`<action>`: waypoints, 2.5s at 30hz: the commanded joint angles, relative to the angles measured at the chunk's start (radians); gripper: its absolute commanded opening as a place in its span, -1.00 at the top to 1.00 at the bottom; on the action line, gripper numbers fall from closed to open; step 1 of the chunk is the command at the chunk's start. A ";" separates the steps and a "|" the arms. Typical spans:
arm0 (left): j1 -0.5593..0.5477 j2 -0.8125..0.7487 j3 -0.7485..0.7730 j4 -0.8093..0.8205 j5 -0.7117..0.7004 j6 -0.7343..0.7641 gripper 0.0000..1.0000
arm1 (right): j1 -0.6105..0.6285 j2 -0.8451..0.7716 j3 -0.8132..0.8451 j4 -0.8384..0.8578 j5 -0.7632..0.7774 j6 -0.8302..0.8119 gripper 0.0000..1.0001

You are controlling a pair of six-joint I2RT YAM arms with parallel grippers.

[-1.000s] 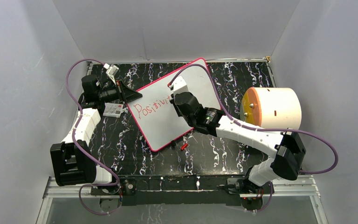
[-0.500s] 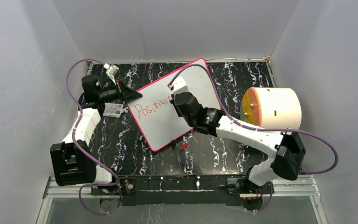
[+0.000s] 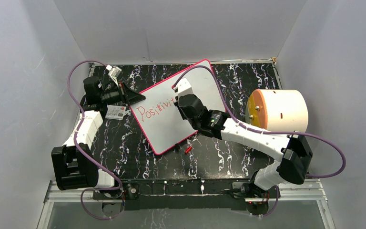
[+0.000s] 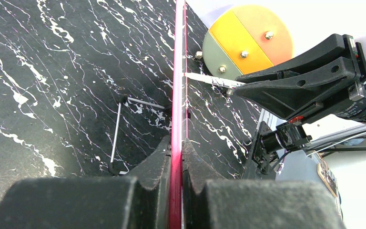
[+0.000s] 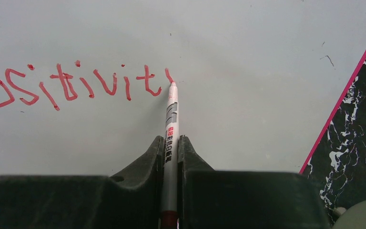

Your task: Write a sentence on the whiteboard

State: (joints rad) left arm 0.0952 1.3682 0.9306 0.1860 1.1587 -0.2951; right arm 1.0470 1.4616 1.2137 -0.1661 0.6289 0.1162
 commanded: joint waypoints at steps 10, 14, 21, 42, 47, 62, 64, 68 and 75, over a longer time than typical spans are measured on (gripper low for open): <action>-0.002 0.028 -0.017 -0.059 -0.113 0.085 1.00 | -0.015 -0.037 0.007 0.001 0.011 0.011 1.00; -0.002 0.028 -0.016 -0.059 -0.113 0.085 1.00 | -0.015 -0.044 0.007 0.003 0.007 0.013 1.00; -0.002 0.028 -0.016 -0.059 -0.111 0.086 1.00 | -0.015 -0.070 -0.002 0.050 -0.002 0.001 1.00; -0.002 0.028 -0.016 -0.059 -0.110 0.085 1.00 | -0.032 -0.042 0.010 0.091 0.005 -0.012 1.00; -0.002 0.029 -0.017 -0.059 -0.108 0.085 1.00 | -0.034 -0.035 0.013 0.090 0.002 -0.012 1.00; -0.002 0.028 -0.016 -0.059 -0.107 0.085 1.00 | -0.041 -0.011 0.013 0.066 -0.024 -0.003 1.00; -0.002 0.028 -0.016 -0.058 -0.107 0.085 1.00 | -0.041 -0.007 0.014 0.061 -0.029 -0.001 1.00; -0.002 0.028 -0.016 -0.059 -0.107 0.085 1.00 | -0.042 -0.002 0.024 0.036 -0.046 0.007 1.00; -0.002 0.026 -0.017 -0.059 -0.107 0.085 1.00 | -0.042 -0.004 0.027 -0.012 -0.068 0.026 1.00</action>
State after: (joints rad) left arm 0.0952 1.3682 0.9306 0.1860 1.1587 -0.2955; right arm 1.0088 1.4540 1.2137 -0.1474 0.5953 0.1211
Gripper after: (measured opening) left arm 0.045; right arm 0.174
